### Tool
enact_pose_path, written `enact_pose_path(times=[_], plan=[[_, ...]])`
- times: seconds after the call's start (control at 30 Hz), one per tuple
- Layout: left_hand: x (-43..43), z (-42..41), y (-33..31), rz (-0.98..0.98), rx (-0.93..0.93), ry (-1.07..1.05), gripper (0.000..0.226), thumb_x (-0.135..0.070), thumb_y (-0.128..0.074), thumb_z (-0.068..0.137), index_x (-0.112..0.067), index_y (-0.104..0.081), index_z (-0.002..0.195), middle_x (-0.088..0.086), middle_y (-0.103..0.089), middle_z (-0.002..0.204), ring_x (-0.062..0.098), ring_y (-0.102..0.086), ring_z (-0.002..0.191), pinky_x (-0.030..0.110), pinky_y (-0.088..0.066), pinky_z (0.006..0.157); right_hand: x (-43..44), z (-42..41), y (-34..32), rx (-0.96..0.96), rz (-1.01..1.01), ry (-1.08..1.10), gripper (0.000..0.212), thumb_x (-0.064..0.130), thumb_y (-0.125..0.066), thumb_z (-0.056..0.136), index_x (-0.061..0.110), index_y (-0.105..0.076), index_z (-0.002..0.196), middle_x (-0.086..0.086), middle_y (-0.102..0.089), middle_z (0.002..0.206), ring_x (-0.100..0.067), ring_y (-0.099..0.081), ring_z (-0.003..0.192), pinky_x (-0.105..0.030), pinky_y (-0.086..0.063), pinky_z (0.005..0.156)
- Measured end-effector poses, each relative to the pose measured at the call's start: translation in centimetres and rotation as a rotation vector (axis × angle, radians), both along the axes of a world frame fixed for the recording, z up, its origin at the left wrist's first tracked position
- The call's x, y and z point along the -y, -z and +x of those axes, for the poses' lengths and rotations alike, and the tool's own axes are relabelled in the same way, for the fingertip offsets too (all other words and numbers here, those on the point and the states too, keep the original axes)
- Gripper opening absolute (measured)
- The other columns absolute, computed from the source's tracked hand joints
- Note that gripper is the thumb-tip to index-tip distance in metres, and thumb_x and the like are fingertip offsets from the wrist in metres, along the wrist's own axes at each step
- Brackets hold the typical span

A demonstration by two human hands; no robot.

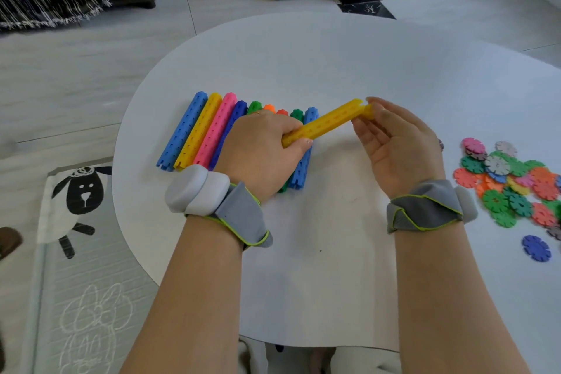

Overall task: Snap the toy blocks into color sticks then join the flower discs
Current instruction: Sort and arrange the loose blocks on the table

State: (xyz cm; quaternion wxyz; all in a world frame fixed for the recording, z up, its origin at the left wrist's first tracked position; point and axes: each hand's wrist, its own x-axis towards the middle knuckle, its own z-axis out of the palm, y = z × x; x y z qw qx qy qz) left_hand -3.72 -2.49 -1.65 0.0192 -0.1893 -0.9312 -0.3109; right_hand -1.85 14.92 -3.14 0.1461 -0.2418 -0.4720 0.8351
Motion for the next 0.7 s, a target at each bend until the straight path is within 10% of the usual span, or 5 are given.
enact_pose_path(times=[0.7], plan=[[-1.5, 0.5, -0.1, -0.107, 0.006, 0.115, 0.023, -0.034, -0.055, 0.09, -0.021, -0.069, 0.103, -0.004, -0.045, 0.073, 0.013, -0.039, 0.078, 0.022, -0.019, 0.065, -2.7, 2.3, -0.5, 0.092, 0.105, -0.141, 0.012, 0.007, -0.057, 0.092, 0.001, -0.066, 0.095, -0.01, -0.07, 0.078, -0.021, -0.07, 0.075, -0.026, -0.057, 0.067]])
